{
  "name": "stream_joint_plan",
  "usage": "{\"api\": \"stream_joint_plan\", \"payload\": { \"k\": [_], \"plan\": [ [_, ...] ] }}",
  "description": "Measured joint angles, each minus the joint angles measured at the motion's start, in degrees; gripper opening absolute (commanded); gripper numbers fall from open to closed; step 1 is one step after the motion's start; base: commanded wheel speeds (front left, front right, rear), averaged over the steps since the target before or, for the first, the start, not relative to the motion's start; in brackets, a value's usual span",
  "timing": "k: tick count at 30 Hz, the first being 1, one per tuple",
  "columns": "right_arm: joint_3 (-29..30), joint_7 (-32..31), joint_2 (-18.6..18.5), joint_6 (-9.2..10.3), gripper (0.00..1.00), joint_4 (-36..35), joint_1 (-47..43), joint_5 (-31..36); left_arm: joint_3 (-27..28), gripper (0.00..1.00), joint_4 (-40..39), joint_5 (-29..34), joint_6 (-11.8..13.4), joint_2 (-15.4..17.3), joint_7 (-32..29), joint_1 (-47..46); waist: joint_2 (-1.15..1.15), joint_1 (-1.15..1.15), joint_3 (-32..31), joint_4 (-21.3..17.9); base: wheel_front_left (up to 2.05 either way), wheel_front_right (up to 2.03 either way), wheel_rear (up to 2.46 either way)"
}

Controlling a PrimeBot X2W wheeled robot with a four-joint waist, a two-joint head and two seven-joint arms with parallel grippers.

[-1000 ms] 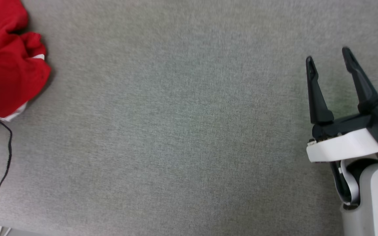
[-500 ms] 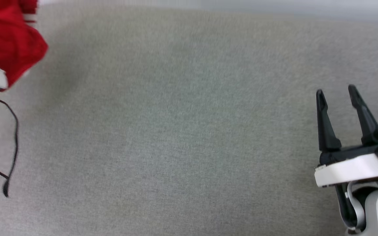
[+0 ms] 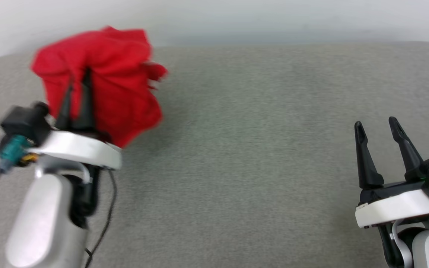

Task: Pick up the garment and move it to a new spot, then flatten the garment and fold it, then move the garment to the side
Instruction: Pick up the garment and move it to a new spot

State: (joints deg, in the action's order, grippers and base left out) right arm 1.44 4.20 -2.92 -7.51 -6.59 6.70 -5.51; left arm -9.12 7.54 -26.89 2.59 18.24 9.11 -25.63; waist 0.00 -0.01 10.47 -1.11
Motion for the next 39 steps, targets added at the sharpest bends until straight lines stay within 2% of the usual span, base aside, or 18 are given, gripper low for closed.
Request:
{"api": "stream_joint_plan", "payload": {
  "k": [7, 11, 16, 17, 18, 19, 23, 29, 33, 39],
  "plan": [
    [-0.38, -0.05, -0.01, 0.01, 1.00, -0.01, -0.03, -0.55, -9.12, 0.00, -5.24, 0.68, -1.62, -4.65, -3.26, 6.33, 0.00, 0.00, -0.09, -6.56, 0.00, 0.00, 0.00],
    [-0.79, 0.32, -0.01, 0.01, 1.00, 0.19, -0.03, -1.44, -13.32, 0.00, -3.79, 0.78, -2.79, -6.47, -4.97, 8.29, 0.00, 0.00, 1.06, -9.91, 0.00, 0.00, 0.00],
    [-0.91, 1.04, -0.02, 0.00, 1.00, 0.77, -0.05, -2.11, -16.48, 0.00, 0.87, 1.47, -2.93, -7.35, -6.77, 10.15, 0.00, 0.01, 3.49, -12.75, 0.00, 0.00, 0.00],
    [-0.94, 1.15, -0.02, 0.00, 1.00, 0.87, -0.04, -2.13, -16.85, 0.09, 1.76, 1.48, -3.09, -7.44, -6.95, 10.20, 0.00, 0.01, 3.94, -13.11, 0.00, 0.00, 0.00],
    [-0.89, 1.33, -0.02, 0.00, 1.00, 0.98, -0.04, -2.15, -17.14, 0.47, 2.33, 1.51, -3.09, -7.61, -6.95, 10.24, 0.00, 0.01, 4.31, -13.39, 0.00, 0.00, 0.00],
    [-0.77, 1.38, -0.02, 0.00, 1.00, 1.02, -0.04, -2.15, -17.56, 1.00, 2.86, 1.54, -3.20, -7.75, -7.03, 10.22, 0.00, 0.01, 4.56, -13.55, 0.00, 0.00, 0.00],
    [-0.63, 1.38, -0.02, 0.00, 1.00, 1.30, -0.04, -1.80, -18.36, 1.00, 3.70, 1.69, -4.08, -8.57, -4.95, 10.10, 0.00, 0.01, 4.11, -12.65, 0.00, 0.00, 0.00],
    [-0.20, 0.22, 0.00, 0.00, 1.00, 1.37, -0.88, -0.08, -18.09, 1.00, 2.34, 2.50, -3.87, -9.93, 1.23, 9.77, 0.00, 0.01, 1.16, -9.17, 0.00, 0.00, 0.00],
    [-0.02, -0.88, 0.00, 0.00, 1.00, 1.36, -1.93, 0.47, -15.79, 1.00, 1.82, 2.77, -1.83, -10.13, 3.88, 10.05, 0.00, 0.01, -1.52, -6.34, 0.00, 0.00, 0.00],
    [0.07, -2.47, 0.00, 0.00, 1.00, 0.83, -3.98, 1.03, -11.09, 1.00, 1.88, 2.33, 0.65, -8.50, 5.26, 12.81, 0.00, 0.00, -5.75, -2.31, 0.00, 0.00, 0.00]
  ]
}}
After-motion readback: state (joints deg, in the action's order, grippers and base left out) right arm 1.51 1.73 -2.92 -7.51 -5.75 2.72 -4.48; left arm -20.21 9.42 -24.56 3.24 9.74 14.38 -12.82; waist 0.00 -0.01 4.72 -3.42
